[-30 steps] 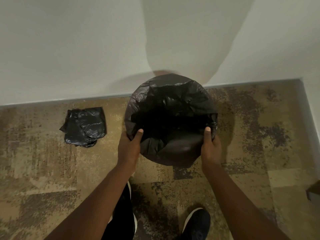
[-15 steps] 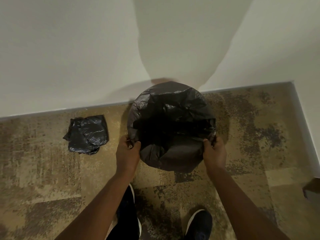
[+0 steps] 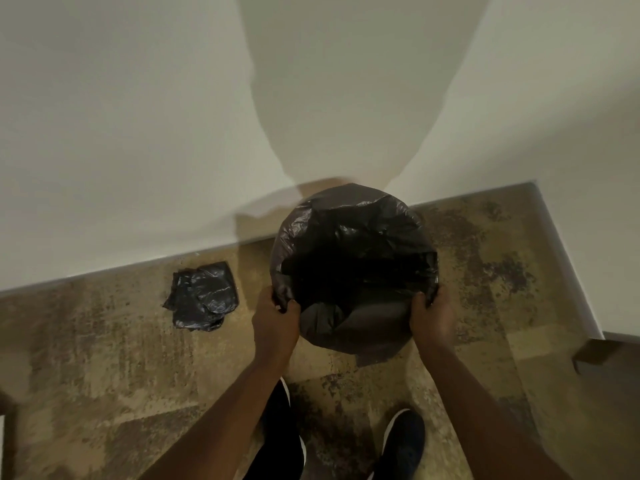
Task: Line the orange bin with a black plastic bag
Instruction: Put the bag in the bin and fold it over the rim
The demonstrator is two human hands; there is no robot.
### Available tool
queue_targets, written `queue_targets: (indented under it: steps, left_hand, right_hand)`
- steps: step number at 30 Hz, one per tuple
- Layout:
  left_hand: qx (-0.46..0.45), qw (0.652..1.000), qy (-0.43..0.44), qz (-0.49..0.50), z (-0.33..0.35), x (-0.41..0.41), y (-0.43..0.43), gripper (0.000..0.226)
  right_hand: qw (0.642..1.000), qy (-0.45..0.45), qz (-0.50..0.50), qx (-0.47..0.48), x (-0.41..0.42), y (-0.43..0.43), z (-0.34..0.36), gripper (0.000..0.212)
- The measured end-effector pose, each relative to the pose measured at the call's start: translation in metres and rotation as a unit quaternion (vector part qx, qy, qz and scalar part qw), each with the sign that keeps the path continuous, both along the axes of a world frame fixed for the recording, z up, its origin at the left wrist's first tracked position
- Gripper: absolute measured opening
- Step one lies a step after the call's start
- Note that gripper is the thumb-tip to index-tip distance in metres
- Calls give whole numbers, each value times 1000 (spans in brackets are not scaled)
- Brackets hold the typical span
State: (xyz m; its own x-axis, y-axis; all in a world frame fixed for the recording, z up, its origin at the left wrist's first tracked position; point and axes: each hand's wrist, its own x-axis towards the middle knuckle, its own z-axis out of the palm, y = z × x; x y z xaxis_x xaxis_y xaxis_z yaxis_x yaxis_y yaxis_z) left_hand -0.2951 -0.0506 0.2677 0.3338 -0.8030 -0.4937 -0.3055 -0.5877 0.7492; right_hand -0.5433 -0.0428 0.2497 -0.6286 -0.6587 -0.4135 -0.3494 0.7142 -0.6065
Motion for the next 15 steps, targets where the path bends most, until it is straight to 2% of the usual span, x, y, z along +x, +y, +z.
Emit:
queue_targets:
  steps: [15]
  left_hand:
    - [-3,998,27,-53,80,-20,-28,20]
  right_hand:
    - [1000,10,-29,2,-23,-10,96,5]
